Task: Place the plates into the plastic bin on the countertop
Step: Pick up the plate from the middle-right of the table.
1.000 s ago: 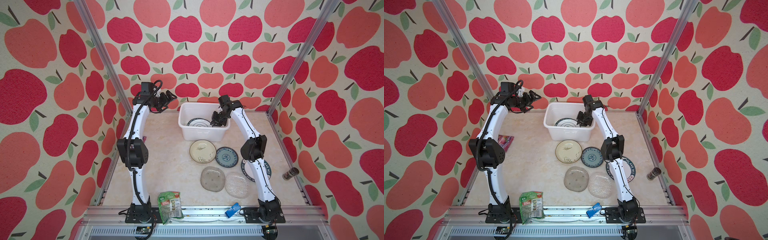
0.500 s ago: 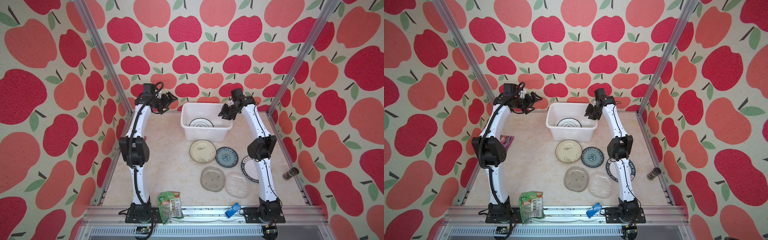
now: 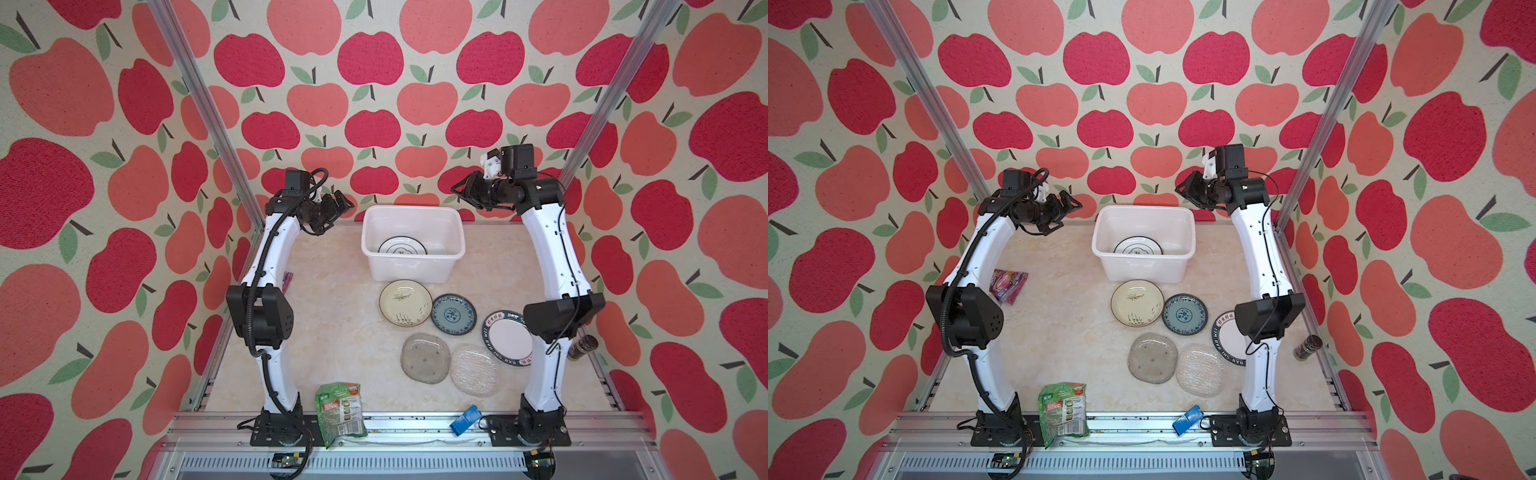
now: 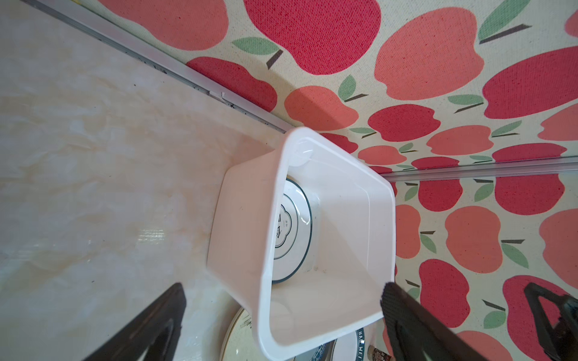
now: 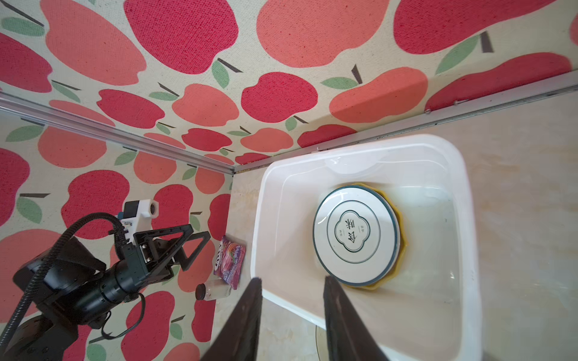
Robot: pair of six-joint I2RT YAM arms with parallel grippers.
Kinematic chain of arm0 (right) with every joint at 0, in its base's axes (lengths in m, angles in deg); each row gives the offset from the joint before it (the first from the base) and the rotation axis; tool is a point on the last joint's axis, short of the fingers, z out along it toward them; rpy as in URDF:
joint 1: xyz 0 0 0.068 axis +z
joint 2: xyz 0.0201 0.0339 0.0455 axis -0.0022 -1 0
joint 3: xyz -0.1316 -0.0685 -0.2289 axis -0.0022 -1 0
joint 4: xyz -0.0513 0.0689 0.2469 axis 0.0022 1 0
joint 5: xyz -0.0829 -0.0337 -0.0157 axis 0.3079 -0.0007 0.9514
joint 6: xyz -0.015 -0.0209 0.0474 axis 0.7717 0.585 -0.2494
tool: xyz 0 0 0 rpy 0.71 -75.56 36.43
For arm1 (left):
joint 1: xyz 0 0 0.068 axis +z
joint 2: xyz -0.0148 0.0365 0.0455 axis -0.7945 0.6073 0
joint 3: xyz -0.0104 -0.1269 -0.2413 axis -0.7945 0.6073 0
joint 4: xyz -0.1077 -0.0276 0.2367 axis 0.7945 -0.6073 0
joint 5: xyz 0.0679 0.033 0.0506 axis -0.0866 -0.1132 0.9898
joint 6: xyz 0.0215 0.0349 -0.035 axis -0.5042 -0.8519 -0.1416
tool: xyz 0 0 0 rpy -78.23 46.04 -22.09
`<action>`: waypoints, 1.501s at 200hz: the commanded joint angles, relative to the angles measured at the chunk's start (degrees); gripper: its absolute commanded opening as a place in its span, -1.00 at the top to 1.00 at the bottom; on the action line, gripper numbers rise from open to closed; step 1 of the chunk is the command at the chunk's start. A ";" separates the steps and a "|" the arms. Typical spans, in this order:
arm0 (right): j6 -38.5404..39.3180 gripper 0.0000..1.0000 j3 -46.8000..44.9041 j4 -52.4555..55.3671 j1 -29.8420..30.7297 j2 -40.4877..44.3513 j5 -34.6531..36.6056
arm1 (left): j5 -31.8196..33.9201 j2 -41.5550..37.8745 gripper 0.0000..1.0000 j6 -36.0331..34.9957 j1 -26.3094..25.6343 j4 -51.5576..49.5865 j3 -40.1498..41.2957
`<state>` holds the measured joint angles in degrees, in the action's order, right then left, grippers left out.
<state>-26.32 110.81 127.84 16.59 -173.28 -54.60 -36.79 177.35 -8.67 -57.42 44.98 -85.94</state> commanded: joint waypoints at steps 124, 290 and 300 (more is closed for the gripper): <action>4.72 0.22 -79.14 -29.02 -9.15 45.51 4.45 | 6.88 -17.90 -1.00 -8.65 -29.99 15.72 27.69; 4.12 0.26 -97.95 -34.97 -19.87 48.28 -4.52 | -8.09 9.88 -0.81 -6.34 -42.85 22.53 19.91; 3.78 0.27 -98.15 -35.33 -20.44 48.19 -5.30 | -8.75 11.51 -0.75 -6.43 -43.48 21.54 17.81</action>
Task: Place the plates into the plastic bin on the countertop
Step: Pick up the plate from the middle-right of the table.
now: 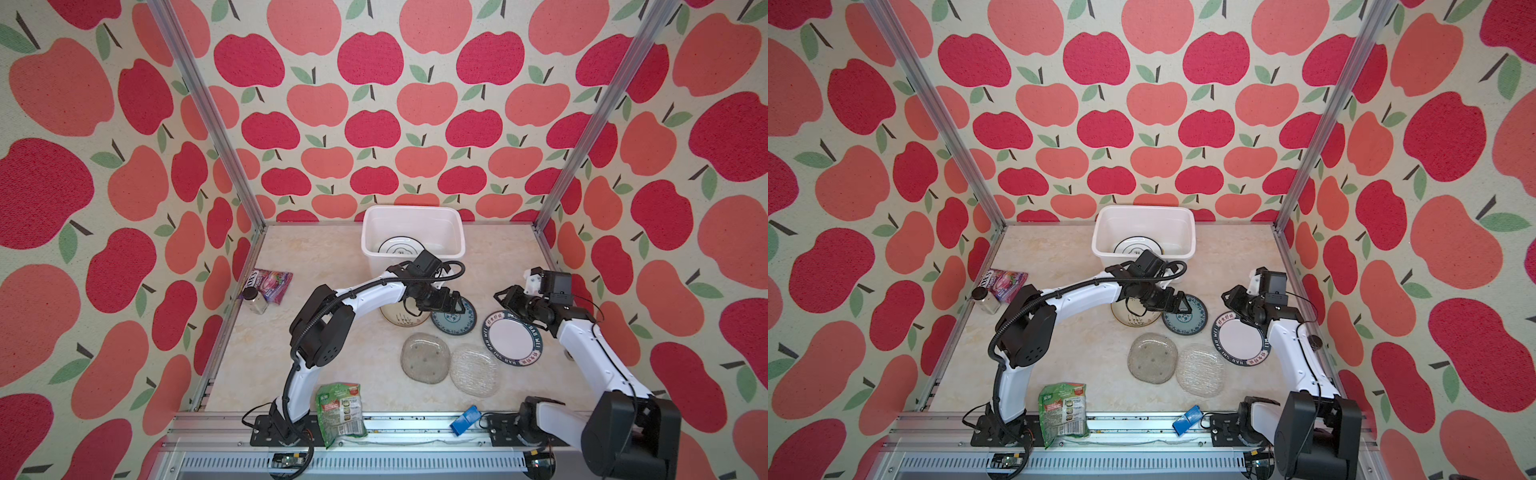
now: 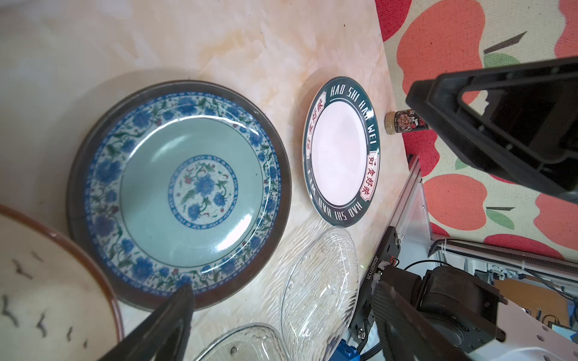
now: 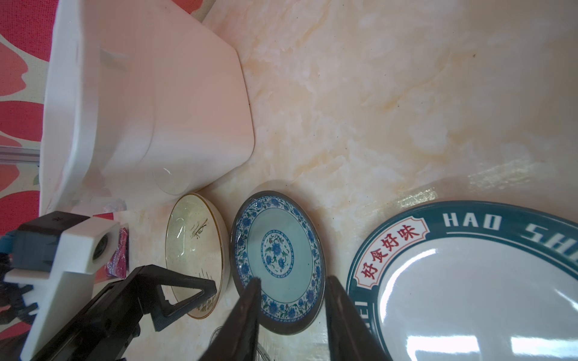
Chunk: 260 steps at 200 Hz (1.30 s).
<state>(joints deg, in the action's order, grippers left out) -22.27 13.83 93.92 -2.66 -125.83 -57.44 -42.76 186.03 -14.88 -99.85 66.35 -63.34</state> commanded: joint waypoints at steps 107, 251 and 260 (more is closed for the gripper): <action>0.01 0.31 -1.64 -0.87 -5.66 2.21 -5.38 | -3.00 12.57 -0.59 2.18 -8.15 -7.36 -18.08; 0.23 0.34 -2.91 -1.22 -15.31 7.16 -10.07 | -1.59 24.56 -0.46 8.24 -10.30 -14.70 -31.87; 0.15 0.35 -3.23 -1.53 -15.56 7.07 -10.44 | -1.55 25.19 -0.46 8.47 -10.32 -15.12 -32.67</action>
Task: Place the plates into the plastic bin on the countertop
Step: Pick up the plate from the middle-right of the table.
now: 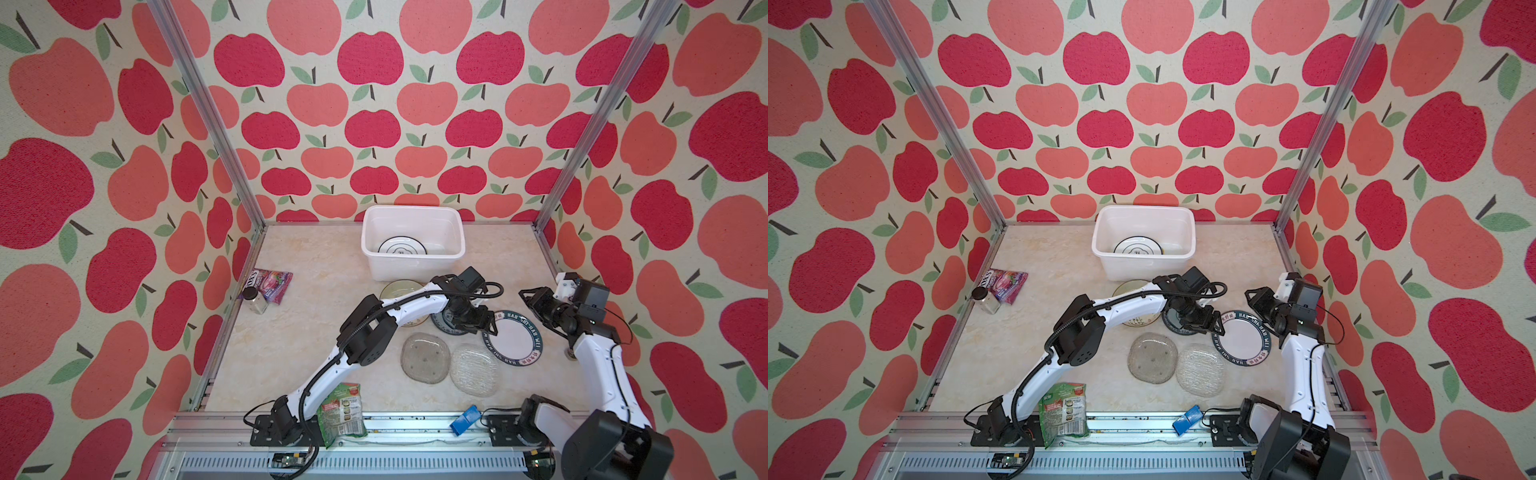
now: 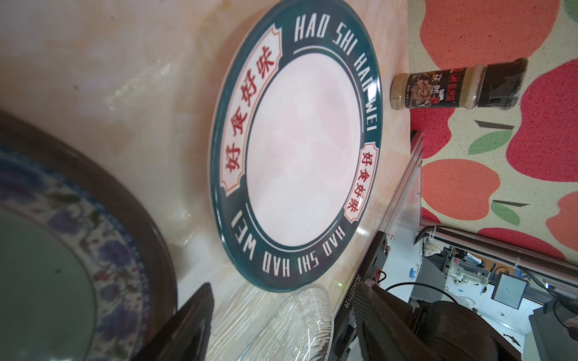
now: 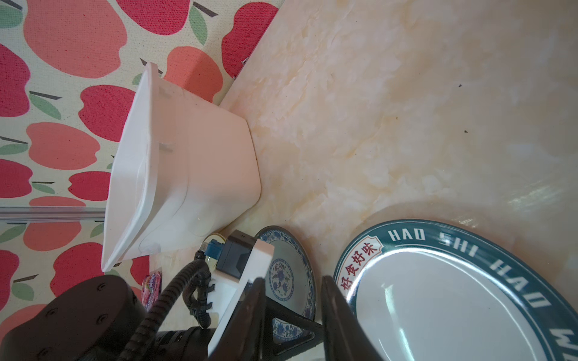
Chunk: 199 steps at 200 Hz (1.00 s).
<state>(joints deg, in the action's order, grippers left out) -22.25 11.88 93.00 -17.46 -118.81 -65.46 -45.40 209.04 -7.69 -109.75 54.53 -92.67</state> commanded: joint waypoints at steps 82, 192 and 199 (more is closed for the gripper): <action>-1.23 0.36 -1.69 -2.92 -1.58 -0.52 -4.46 | 0.85 7.38 -0.29 3.67 -0.77 -6.71 -10.02; -1.41 0.39 -2.34 -3.61 -1.58 -0.65 -5.61 | -1.12 13.52 0.24 6.55 0.32 -10.81 -17.55; -1.59 0.39 -2.43 -3.81 -1.58 -0.73 -5.81 | -1.20 13.62 0.25 6.68 0.39 -10.80 -17.57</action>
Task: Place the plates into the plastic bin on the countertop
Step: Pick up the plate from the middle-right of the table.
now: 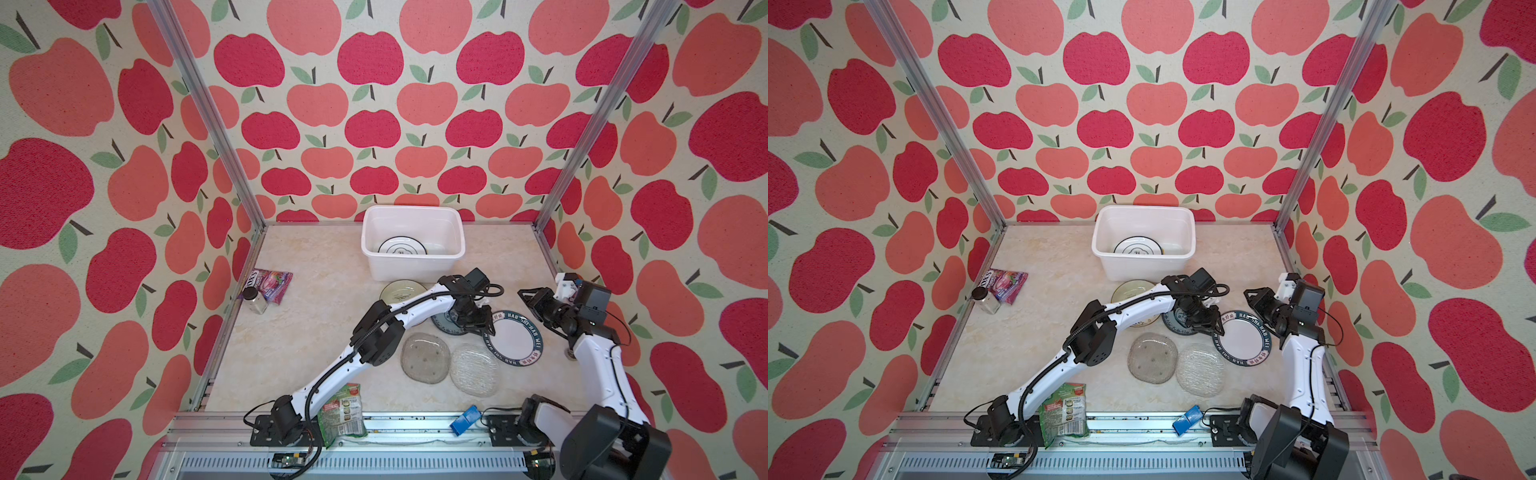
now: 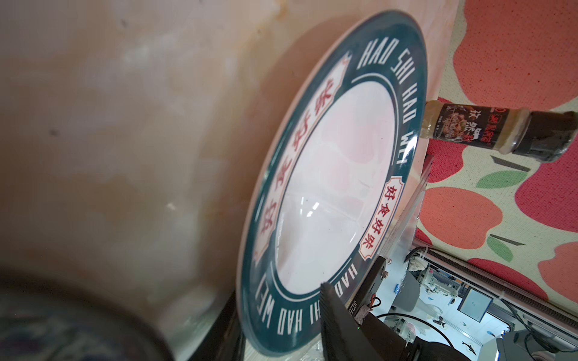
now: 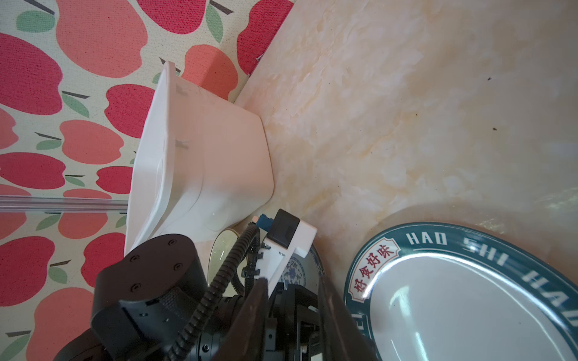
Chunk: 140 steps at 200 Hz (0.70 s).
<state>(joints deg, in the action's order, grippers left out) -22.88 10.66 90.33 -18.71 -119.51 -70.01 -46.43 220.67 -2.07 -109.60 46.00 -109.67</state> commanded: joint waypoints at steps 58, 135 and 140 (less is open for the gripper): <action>-1.04 0.39 -1.33 -1.34 -0.33 -0.04 -1.42 | -0.43 2.80 0.50 2.09 0.74 -2.35 -0.95; -1.46 0.39 -1.18 -1.59 -0.33 -0.39 -2.25 | -2.05 2.45 0.73 2.14 1.09 -0.13 -0.58; -1.46 0.39 -1.02 -1.33 -0.29 -0.40 -2.30 | -2.26 2.31 0.76 2.05 1.10 0.21 -0.45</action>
<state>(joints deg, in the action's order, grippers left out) -23.54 9.80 89.39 -18.71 -119.51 -70.60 -47.46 221.46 0.16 -108.83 45.83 -109.67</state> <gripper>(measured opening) 0.306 0.143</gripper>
